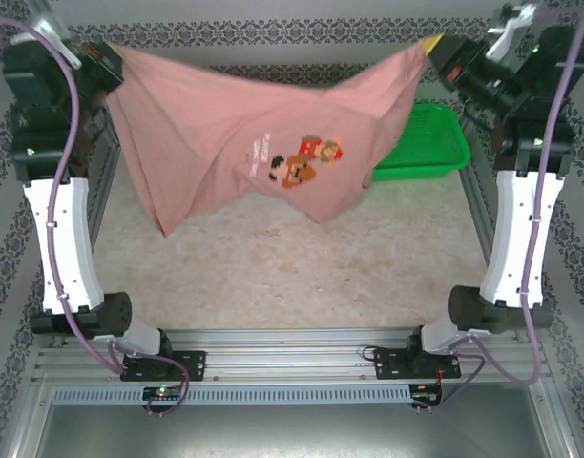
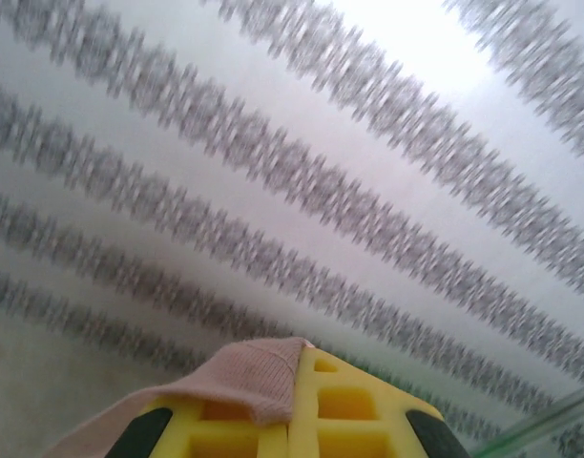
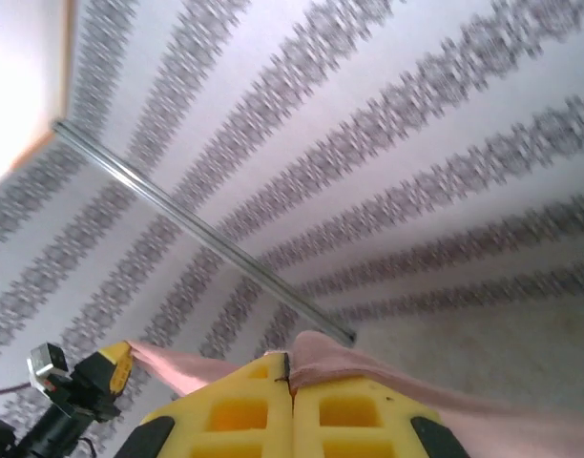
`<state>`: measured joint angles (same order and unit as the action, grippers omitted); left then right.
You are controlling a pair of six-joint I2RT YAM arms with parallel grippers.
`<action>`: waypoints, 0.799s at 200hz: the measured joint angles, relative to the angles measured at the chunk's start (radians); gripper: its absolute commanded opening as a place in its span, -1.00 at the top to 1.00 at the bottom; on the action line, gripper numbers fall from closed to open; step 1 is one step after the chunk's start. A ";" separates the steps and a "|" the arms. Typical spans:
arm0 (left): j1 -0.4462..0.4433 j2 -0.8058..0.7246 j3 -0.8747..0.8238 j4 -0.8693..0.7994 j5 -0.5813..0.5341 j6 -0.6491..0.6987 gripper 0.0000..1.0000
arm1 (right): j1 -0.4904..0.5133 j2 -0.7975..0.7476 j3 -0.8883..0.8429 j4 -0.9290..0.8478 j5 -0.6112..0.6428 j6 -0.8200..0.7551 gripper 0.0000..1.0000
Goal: Fold and stack the t-shirts
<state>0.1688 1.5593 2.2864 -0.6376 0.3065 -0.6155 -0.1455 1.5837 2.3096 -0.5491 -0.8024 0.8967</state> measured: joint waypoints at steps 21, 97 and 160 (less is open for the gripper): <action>0.016 0.092 0.227 -0.010 0.037 -0.002 1.00 | -0.029 0.096 0.215 0.047 -0.026 0.095 1.00; 0.023 0.074 0.151 -0.013 0.149 -0.020 1.00 | -0.038 0.117 0.286 0.072 -0.084 0.224 1.00; 0.023 0.118 0.029 0.005 0.207 -0.040 1.00 | 0.056 0.259 0.340 0.019 -0.097 0.196 1.00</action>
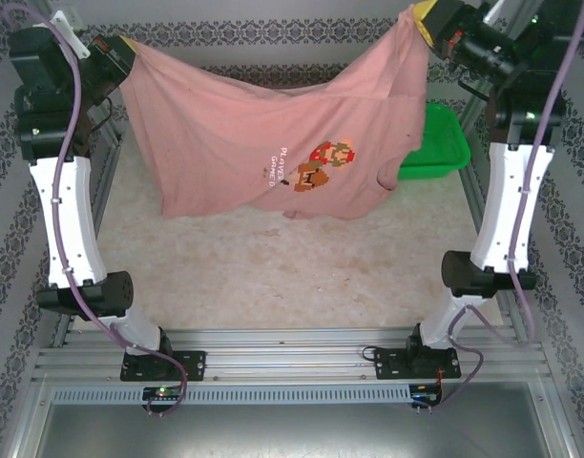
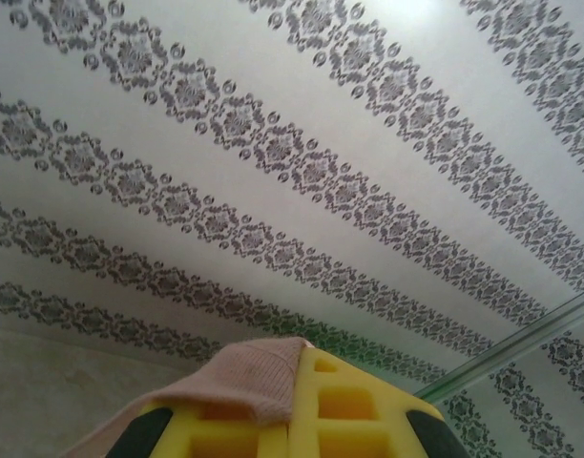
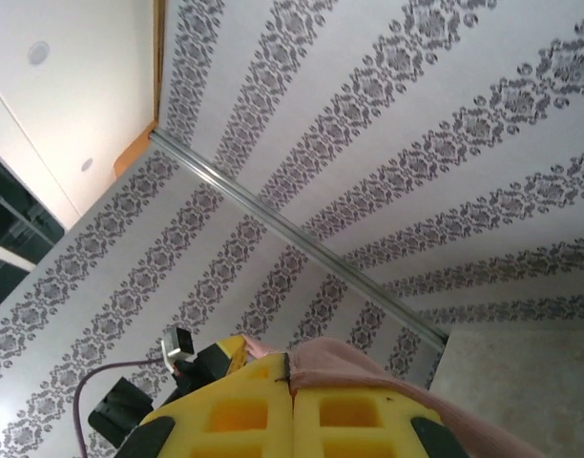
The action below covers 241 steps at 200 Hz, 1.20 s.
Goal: Fold and stack the t-shirts
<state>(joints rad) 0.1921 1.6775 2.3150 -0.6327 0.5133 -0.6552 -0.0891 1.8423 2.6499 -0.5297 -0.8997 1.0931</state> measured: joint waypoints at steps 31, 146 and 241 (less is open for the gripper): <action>0.000 0.171 0.180 0.018 0.032 -0.036 1.00 | 0.013 0.176 0.142 0.008 -0.006 0.026 1.00; 0.085 0.427 0.445 0.196 0.211 -0.217 1.00 | -0.040 0.307 0.216 0.223 -0.017 0.191 1.00; 0.020 -0.289 -1.086 0.410 0.201 -0.147 1.00 | 0.020 -0.475 -1.205 0.010 0.032 -0.263 1.00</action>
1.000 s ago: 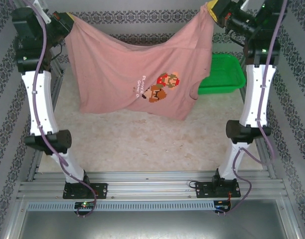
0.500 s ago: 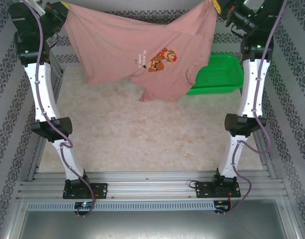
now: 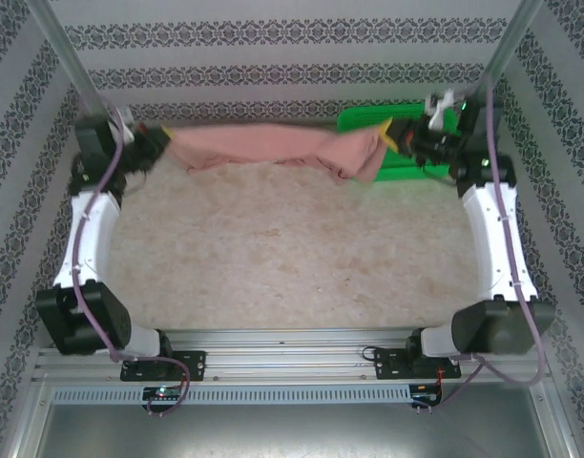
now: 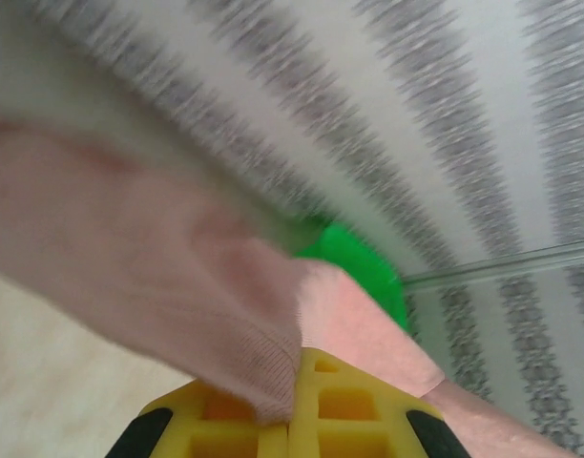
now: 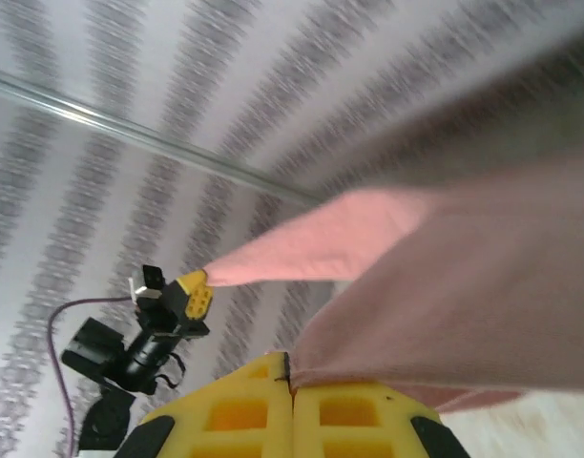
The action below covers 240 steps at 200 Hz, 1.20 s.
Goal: Fold and stack the t-shirts
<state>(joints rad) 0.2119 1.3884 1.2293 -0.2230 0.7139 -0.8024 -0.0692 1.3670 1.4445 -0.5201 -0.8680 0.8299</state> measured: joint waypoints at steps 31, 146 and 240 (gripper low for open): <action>-0.080 -0.051 -0.328 -0.014 -0.027 0.007 1.00 | 0.000 -0.103 -0.365 -0.079 0.076 -0.068 1.00; -0.349 0.283 -0.122 -0.218 -0.114 0.228 0.74 | -0.001 -0.244 -0.522 -0.398 0.253 -0.265 1.00; -0.394 0.078 -0.156 -0.199 -0.242 0.094 -0.22 | -0.001 -0.216 -0.522 -0.442 0.259 -0.325 1.00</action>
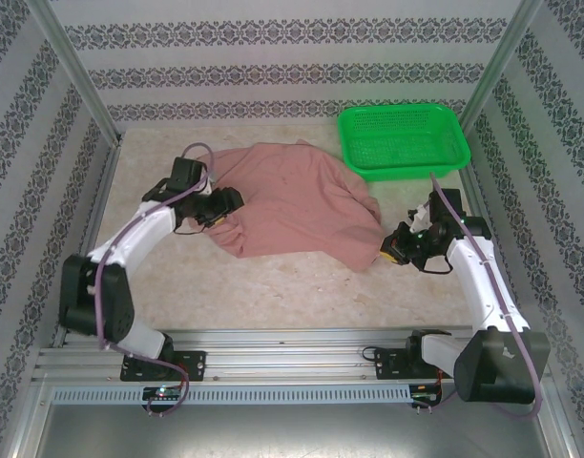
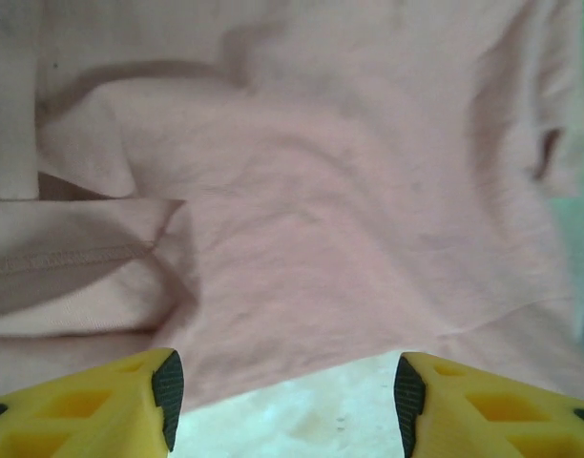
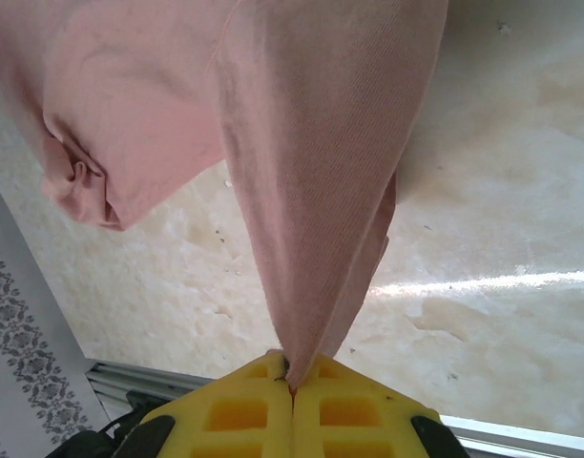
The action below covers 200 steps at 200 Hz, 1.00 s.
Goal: Fold and stack the t-shirts
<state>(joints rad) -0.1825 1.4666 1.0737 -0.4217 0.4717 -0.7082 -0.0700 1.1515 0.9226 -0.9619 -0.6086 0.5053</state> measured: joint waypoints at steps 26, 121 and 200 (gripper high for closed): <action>0.000 -0.106 -0.148 0.092 -0.016 -0.141 -0.13 | 0.000 0.013 0.000 0.000 0.000 -0.012 1.00; -0.046 0.073 -0.268 0.388 -0.175 -0.433 0.22 | 0.000 0.036 0.000 0.001 -0.001 -0.034 1.00; -0.184 0.135 -0.321 0.518 -0.211 -0.516 0.06 | 0.000 0.035 -0.020 0.004 -0.001 -0.042 1.00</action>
<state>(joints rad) -0.3668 1.6016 0.7528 0.0959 0.2611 -1.2240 -0.0700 1.1862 0.9028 -0.9581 -0.6098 0.4637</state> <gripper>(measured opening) 0.457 0.061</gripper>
